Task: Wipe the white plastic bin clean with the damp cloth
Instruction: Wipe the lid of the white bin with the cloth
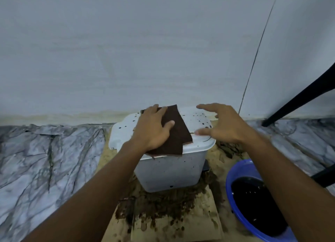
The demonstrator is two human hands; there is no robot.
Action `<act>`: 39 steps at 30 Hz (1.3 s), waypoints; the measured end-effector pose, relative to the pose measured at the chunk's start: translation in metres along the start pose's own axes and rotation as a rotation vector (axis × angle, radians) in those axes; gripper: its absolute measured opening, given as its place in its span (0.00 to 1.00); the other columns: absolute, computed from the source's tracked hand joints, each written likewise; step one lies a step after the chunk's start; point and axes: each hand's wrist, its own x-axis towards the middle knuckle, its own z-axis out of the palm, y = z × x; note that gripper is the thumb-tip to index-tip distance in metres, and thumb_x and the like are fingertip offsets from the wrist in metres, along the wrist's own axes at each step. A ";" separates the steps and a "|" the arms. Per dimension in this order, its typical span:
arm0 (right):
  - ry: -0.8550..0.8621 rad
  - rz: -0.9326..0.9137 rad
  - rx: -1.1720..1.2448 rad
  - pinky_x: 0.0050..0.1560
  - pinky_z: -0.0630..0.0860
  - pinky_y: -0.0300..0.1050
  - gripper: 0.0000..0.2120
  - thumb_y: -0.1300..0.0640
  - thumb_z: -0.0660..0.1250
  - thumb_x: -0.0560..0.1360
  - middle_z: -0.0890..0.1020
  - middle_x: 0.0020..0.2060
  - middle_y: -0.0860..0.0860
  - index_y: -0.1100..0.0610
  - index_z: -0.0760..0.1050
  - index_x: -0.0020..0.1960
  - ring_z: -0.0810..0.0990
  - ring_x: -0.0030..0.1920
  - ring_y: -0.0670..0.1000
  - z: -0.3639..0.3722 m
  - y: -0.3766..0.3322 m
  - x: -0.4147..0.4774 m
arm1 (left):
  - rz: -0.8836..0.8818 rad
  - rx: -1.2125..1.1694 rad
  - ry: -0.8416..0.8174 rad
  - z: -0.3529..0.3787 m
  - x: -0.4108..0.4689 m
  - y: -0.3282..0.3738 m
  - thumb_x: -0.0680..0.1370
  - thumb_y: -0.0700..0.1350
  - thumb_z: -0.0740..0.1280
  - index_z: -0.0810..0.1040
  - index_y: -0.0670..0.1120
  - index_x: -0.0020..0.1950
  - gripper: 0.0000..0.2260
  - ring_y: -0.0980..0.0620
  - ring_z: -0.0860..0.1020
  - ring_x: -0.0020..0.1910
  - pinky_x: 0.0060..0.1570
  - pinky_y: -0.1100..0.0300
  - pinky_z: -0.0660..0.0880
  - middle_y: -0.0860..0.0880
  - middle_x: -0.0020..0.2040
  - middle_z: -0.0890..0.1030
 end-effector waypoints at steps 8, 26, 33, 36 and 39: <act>-0.188 -0.111 -0.192 0.75 0.60 0.53 0.53 0.35 0.80 0.55 0.61 0.77 0.42 0.43 0.63 0.75 0.59 0.76 0.48 0.022 0.034 0.006 | -0.011 0.220 -0.145 0.034 0.025 0.007 0.83 0.65 0.45 0.45 0.53 0.83 0.31 0.48 0.39 0.82 0.78 0.47 0.35 0.46 0.84 0.44; -0.160 -0.143 -0.167 0.73 0.60 0.48 0.50 0.37 0.80 0.55 0.61 0.76 0.42 0.42 0.65 0.74 0.60 0.75 0.48 0.026 0.034 0.010 | -0.084 0.277 -0.114 0.011 -0.007 -0.053 0.81 0.68 0.41 0.43 0.59 0.82 0.31 0.52 0.39 0.82 0.79 0.52 0.36 0.51 0.83 0.42; -0.146 -0.124 -0.142 0.70 0.62 0.46 0.53 0.39 0.83 0.53 0.62 0.75 0.44 0.47 0.66 0.74 0.61 0.74 0.49 0.031 0.036 0.011 | -0.027 0.272 -0.159 0.039 0.033 0.019 0.83 0.64 0.43 0.43 0.55 0.83 0.30 0.46 0.39 0.82 0.79 0.45 0.37 0.48 0.84 0.43; -0.147 -0.151 -0.127 0.67 0.66 0.48 0.55 0.37 0.82 0.51 0.66 0.73 0.45 0.50 0.68 0.73 0.66 0.71 0.51 0.030 0.035 0.012 | 0.087 0.271 -0.167 0.047 0.021 0.031 0.84 0.63 0.42 0.42 0.54 0.83 0.29 0.48 0.39 0.82 0.80 0.47 0.37 0.49 0.84 0.43; -0.137 -0.177 -0.143 0.67 0.64 0.47 0.54 0.34 0.81 0.50 0.66 0.73 0.44 0.48 0.69 0.73 0.65 0.72 0.50 0.031 0.036 0.011 | 0.160 0.255 -0.143 0.043 -0.001 0.016 0.82 0.65 0.40 0.42 0.57 0.83 0.30 0.52 0.38 0.82 0.79 0.52 0.34 0.51 0.83 0.42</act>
